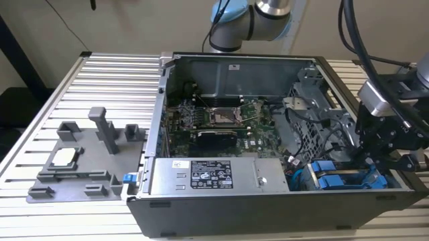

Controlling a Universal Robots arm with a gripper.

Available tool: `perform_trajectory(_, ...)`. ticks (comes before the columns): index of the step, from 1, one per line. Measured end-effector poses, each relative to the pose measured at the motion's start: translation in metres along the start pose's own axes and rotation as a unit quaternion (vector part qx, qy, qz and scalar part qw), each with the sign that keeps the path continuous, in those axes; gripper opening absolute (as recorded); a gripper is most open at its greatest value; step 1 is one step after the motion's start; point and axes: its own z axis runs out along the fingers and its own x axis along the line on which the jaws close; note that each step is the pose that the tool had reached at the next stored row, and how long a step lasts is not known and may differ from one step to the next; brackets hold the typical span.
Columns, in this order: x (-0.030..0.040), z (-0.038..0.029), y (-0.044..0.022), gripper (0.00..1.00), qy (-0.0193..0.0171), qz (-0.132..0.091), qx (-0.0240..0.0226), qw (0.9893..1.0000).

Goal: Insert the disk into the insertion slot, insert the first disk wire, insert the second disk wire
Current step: 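Insert the first disk wire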

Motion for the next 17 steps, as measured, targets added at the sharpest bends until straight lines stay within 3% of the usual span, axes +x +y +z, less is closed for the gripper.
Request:
perform_trajectory(8, 0.0002, 0.0015, 0.0001, 0.2, -0.0005, 0.0, 0.0, 1.0)
perform_trajectory(9, 0.0001, 0.0006, 0.0001, 0.27, -0.0002, 0.0, -0.0001, 1.0)
perform_trajectory(17, -0.0005, -0.0077, 0.0001, 0.27, 0.0005, 0.001, -0.0011, 1.0)
